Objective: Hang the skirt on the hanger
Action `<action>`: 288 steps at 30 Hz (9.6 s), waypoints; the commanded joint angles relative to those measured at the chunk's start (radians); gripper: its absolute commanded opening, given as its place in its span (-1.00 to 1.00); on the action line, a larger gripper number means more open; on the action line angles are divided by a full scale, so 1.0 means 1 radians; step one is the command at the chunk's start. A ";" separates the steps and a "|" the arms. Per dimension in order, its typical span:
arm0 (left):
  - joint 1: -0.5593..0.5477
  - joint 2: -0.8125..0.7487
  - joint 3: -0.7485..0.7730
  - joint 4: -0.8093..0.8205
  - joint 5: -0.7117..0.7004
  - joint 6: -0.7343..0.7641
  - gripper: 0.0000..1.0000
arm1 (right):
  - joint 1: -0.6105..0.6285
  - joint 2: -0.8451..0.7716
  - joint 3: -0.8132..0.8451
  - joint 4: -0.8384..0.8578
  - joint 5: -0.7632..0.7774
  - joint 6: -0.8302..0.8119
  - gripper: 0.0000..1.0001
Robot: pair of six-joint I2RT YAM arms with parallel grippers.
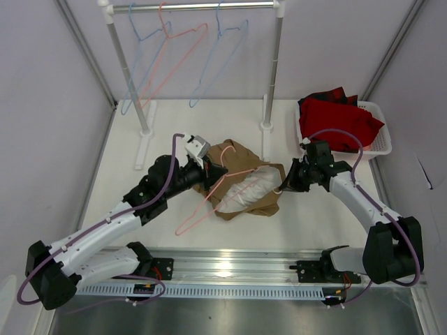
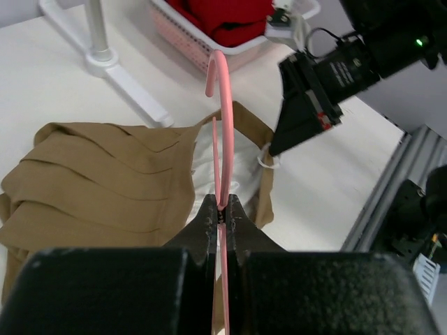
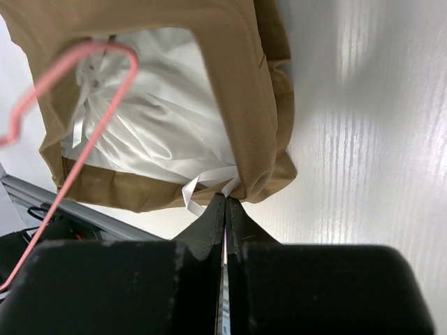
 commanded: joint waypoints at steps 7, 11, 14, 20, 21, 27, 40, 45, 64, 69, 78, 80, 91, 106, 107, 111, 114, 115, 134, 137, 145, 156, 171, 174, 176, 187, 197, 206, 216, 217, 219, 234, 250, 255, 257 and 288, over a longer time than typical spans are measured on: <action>-0.047 -0.035 -0.016 0.067 0.133 0.053 -1.00 | -0.004 -0.003 0.095 -0.066 0.057 -0.049 -1.00; -0.079 -0.022 -0.010 0.100 0.129 0.068 -1.00 | -0.004 -0.018 0.093 -0.090 0.078 -0.060 -1.00; -0.100 -0.012 -0.001 0.100 0.129 0.085 -1.00 | -0.007 -0.026 0.090 -0.103 0.083 -0.063 -1.00; -0.131 0.018 0.025 0.040 0.117 0.128 -1.00 | -0.018 -0.041 0.081 -0.123 0.095 -0.071 -1.00; -0.137 0.021 0.028 0.032 0.102 0.134 -1.00 | -0.021 -0.044 0.075 -0.119 0.095 -0.068 -1.00; -0.163 0.031 0.039 -0.003 0.079 0.165 -1.00 | -0.025 -0.049 0.060 -0.118 0.097 -0.066 -1.00; -0.168 0.016 0.132 -0.020 0.019 0.217 -1.00 | -0.027 -0.070 0.003 -0.150 0.161 -0.072 -1.00; -0.168 0.044 0.158 -0.034 0.076 0.229 -1.00 | -0.025 -0.081 -0.014 -0.144 0.169 -0.052 -1.00; -0.168 0.091 0.183 -0.126 0.214 0.261 -1.00 | -0.025 -0.111 -0.045 -0.123 0.180 -0.036 -1.00; -0.169 0.094 0.195 -0.113 0.206 0.255 -1.00 | -0.025 -0.108 -0.054 -0.115 0.177 -0.036 -1.00; -0.171 0.099 0.211 -0.100 0.198 0.251 -1.00 | -0.025 -0.110 -0.060 -0.109 0.175 -0.034 -1.00; -0.173 0.113 0.215 -0.106 0.205 0.251 -1.00 | -0.025 -0.113 -0.060 -0.109 0.177 -0.034 -1.00; -0.197 0.146 0.208 -0.101 0.203 0.247 -1.00 | -0.025 -0.113 -0.058 -0.107 0.178 -0.029 -1.00; -0.215 0.194 0.226 -0.113 0.159 0.263 -1.00 | -0.025 -0.121 -0.049 -0.112 0.169 -0.031 -1.00; -0.217 0.196 0.227 -0.113 0.159 0.264 -1.00 | -0.025 -0.122 -0.048 -0.113 0.169 -0.031 -1.00; -0.220 0.212 0.235 -0.117 0.177 0.264 -1.00 | -0.024 -0.124 -0.042 -0.112 0.166 -0.029 -1.00; -0.220 0.220 0.238 -0.104 0.198 0.263 -1.00 | -0.022 -0.119 -0.034 -0.113 0.172 -0.032 -1.00; -0.220 0.223 0.237 -0.101 0.221 0.263 -1.00 | -0.021 -0.116 -0.029 -0.116 0.175 -0.034 -1.00; -0.220 0.343 0.336 -0.081 0.364 0.275 -1.00 | 0.054 -0.079 0.041 -0.145 0.252 -0.032 -1.00; -0.219 0.352 0.346 -0.092 0.392 0.284 -1.00 | 0.056 -0.075 0.047 -0.153 0.267 -0.036 -1.00; -0.176 0.427 0.355 -0.058 0.419 0.263 -1.00 | 0.077 -0.067 0.050 -0.158 0.281 -0.034 -1.00; -0.119 0.527 0.385 0.058 0.465 0.216 -1.00 | 0.105 -0.079 0.061 -0.179 0.287 -0.025 -1.00; -0.094 0.761 0.453 0.138 0.425 0.116 -1.00 | 0.232 -0.113 0.054 -0.198 0.345 0.035 -1.00; -0.093 0.800 0.484 0.117 0.427 0.103 -1.00 | 0.234 -0.099 0.026 -0.173 0.374 0.041 -1.00; -0.093 0.818 0.467 0.127 0.433 0.090 -1.00 | 0.234 -0.093 -0.015 -0.141 0.388 0.049 -1.00; -0.094 0.788 0.317 0.247 0.399 0.031 -1.00 | 0.232 -0.214 -0.103 -0.034 0.430 0.060 -0.21; -0.094 0.794 0.300 0.267 0.410 0.040 -1.00 | 0.232 -0.377 -0.120 0.121 0.303 -0.045 0.05; -0.094 0.808 0.344 0.223 0.429 0.057 -1.00 | 0.234 -0.274 -0.213 0.410 0.171 -0.169 0.12; -0.094 0.806 0.358 0.206 0.441 0.056 -1.00 | 0.234 -0.269 -0.380 0.700 0.036 -0.174 0.20; -0.094 0.806 0.361 0.204 0.439 0.059 -1.00 | 0.234 -0.279 -0.387 0.703 0.036 -0.178 0.20; -0.094 0.808 0.362 0.204 0.441 0.057 -1.00 | 0.234 -0.299 -0.413 0.715 0.029 -0.183 0.21; -0.094 0.817 0.365 0.227 0.439 0.027 -1.00 | 0.173 -0.208 -0.531 1.066 -0.087 -0.059 0.25; -0.108 0.820 0.367 0.249 0.410 0.001 -1.00 | 0.165 -0.193 -0.586 1.214 -0.069 0.007 -0.10; -0.108 0.812 0.370 0.244 0.396 -0.006 -0.99 | 0.159 -0.202 -0.597 1.226 -0.061 0.014 -0.46; -0.108 0.805 0.370 0.238 0.389 -0.004 -0.92 | 0.157 -0.203 -0.598 1.223 -0.060 0.012 -0.57; -0.067 0.156 0.056 -0.294 -0.406 -0.234 0.12 | 0.150 -0.297 -0.467 0.976 -0.046 -0.063 -1.00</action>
